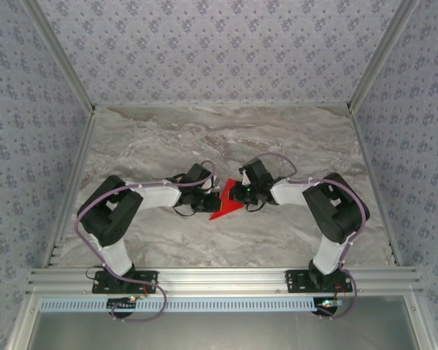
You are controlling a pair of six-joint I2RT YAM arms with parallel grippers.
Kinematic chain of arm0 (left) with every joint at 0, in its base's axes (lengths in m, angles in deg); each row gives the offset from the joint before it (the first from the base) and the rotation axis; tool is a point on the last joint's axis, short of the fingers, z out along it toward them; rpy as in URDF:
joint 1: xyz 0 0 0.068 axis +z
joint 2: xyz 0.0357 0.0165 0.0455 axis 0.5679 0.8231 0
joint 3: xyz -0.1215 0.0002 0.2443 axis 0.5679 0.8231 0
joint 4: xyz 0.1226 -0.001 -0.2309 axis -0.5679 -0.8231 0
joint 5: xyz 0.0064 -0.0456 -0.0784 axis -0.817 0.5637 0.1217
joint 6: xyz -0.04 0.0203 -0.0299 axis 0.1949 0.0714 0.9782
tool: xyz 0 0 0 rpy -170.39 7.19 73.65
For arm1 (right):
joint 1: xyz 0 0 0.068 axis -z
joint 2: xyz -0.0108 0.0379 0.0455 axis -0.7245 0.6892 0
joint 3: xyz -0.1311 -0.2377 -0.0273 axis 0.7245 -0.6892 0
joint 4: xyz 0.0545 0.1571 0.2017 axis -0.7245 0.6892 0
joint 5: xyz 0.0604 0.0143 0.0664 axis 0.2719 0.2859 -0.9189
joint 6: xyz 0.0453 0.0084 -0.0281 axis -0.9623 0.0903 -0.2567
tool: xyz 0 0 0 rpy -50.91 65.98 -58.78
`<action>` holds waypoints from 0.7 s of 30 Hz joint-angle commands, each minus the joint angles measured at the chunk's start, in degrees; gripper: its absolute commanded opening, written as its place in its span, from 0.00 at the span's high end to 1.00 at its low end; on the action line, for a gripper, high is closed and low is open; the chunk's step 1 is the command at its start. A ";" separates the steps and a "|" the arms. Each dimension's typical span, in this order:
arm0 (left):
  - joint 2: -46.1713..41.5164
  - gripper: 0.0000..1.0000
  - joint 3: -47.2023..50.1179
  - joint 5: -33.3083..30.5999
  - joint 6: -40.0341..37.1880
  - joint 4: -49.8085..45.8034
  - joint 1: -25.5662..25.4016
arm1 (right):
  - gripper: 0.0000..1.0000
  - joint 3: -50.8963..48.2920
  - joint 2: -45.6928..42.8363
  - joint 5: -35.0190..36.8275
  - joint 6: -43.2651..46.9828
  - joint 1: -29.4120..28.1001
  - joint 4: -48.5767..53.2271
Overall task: Fold a paper plane with a square sheet of paper (pick it up from the middle)
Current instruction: Fourth fold the wing at the center of the table.
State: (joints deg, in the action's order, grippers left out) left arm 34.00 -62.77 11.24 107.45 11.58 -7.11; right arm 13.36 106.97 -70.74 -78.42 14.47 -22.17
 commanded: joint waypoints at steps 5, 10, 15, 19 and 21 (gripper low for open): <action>6.39 1.00 5.09 -6.32 -0.76 -10.48 -1.18 | 1.00 1.14 1.27 1.02 4.77 11.66 2.55; 6.22 1.00 4.49 -6.35 -0.67 -10.40 -1.31 | 1.00 5.00 -2.02 1.55 7.29 12.09 7.38; 6.45 1.00 3.62 -6.49 -0.31 -10.12 -1.74 | 1.00 2.88 -7.58 3.82 5.64 4.68 7.28; 6.76 1.00 3.36 -6.62 -0.37 -10.25 -1.88 | 1.00 2.76 -5.10 2.00 2.76 -0.56 4.76; 6.66 1.00 3.51 -6.82 -0.23 -10.28 -1.88 | 1.00 3.47 -2.87 1.26 2.10 -2.30 3.54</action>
State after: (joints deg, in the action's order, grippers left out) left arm 34.42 -62.99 10.71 107.47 12.01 -7.57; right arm 16.77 101.23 -68.88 -74.42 13.59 -18.00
